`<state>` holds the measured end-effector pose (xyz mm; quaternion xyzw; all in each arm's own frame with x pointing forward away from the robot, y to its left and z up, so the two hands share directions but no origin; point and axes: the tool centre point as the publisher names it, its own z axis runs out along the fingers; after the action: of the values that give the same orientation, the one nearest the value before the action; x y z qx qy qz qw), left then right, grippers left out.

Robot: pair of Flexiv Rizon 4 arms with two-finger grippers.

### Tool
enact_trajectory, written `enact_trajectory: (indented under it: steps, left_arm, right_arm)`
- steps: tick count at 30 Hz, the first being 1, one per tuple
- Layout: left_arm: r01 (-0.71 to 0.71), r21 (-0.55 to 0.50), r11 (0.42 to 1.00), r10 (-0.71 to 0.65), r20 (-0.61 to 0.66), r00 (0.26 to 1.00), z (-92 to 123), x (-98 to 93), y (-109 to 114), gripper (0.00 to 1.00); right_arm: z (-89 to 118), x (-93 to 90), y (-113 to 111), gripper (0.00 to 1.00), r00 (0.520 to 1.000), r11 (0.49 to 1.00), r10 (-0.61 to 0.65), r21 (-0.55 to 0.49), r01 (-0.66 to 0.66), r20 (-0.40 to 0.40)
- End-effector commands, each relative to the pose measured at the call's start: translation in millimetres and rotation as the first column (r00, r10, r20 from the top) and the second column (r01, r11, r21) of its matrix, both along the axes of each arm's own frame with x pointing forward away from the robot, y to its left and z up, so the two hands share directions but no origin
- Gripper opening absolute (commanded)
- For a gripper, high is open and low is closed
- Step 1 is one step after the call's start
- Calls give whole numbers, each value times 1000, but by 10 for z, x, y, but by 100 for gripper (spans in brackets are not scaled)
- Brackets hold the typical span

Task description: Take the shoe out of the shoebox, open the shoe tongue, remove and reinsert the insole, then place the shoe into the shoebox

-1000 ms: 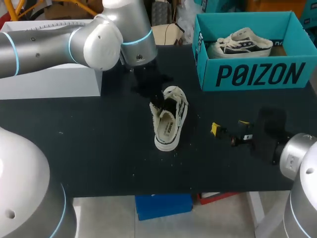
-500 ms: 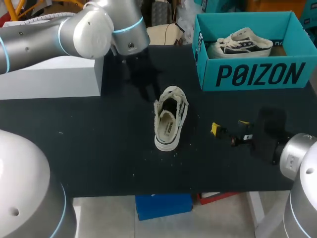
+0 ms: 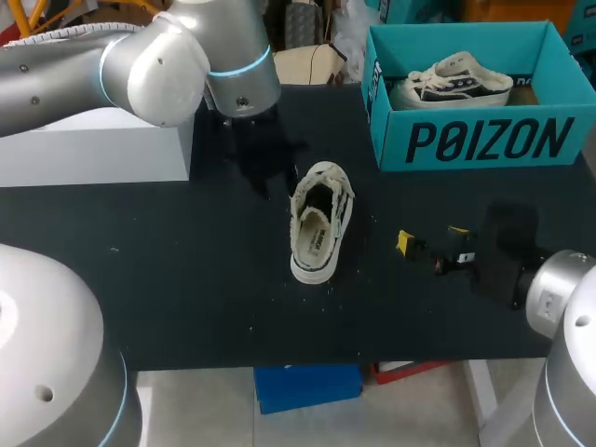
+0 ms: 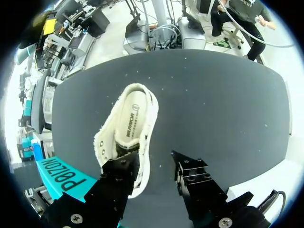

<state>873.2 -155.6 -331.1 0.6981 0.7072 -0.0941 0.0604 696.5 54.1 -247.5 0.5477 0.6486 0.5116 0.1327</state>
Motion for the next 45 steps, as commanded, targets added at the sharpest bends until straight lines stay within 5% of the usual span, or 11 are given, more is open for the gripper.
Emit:
enact_trajectory:
  steps: [1,41,42,43,45]
  left_arm:
    - [11,5,1000,-11,6,1000,-104,16,-101,41]
    - [133,98,986,-142,85,986,-849,186,-299,31]
    - [135,88,987,-143,88,986,-857,193,-307,21]
    - [135,88,987,-143,88,986,-860,197,-312,0]
    - [137,83,987,-144,89,986,-861,201,-316,0]
  right_arm:
    - [-16,-11,21,100,1000,1000,-7,1,7,4]
    - [-16,-11,21,100,1000,1000,-7,1,7,4]
    - [-16,-11,21,100,1000,1000,-7,1,7,4]
    - [-16,-11,21,100,1000,1000,-7,1,7,4]
    - [-16,-11,21,100,1000,1000,-7,1,7,4]
